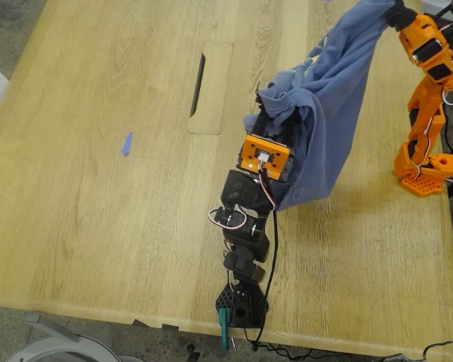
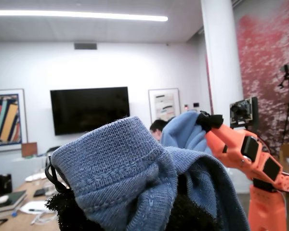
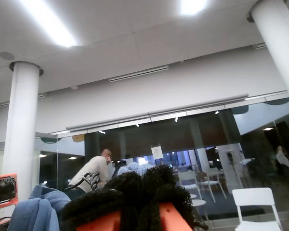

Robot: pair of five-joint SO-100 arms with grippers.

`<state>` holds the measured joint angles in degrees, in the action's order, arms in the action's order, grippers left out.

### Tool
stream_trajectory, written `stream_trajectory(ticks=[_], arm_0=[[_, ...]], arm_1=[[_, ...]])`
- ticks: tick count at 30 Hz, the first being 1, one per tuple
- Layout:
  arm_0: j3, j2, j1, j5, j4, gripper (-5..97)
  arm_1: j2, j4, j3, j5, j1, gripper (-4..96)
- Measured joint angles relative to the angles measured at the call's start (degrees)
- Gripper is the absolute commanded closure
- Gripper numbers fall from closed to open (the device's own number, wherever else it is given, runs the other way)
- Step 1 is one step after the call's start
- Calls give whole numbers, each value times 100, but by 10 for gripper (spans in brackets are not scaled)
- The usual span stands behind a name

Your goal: Fold a T-shirt

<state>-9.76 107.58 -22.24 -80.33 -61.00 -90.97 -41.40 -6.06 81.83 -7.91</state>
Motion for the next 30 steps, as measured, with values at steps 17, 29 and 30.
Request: stream_trajectory(ticks=[17,29,30], arm_0=[[-176,0,-1802,0,-88,919],[-492,18,-2997,0,-246,919],[-519,18,-3076,0,-246,919]], arm_1=[[-1028,-1529,9,0,-396,913],[-1635,-2083,545,53,-1266,913],[-1723,-2083,694,53,-1292,913]])
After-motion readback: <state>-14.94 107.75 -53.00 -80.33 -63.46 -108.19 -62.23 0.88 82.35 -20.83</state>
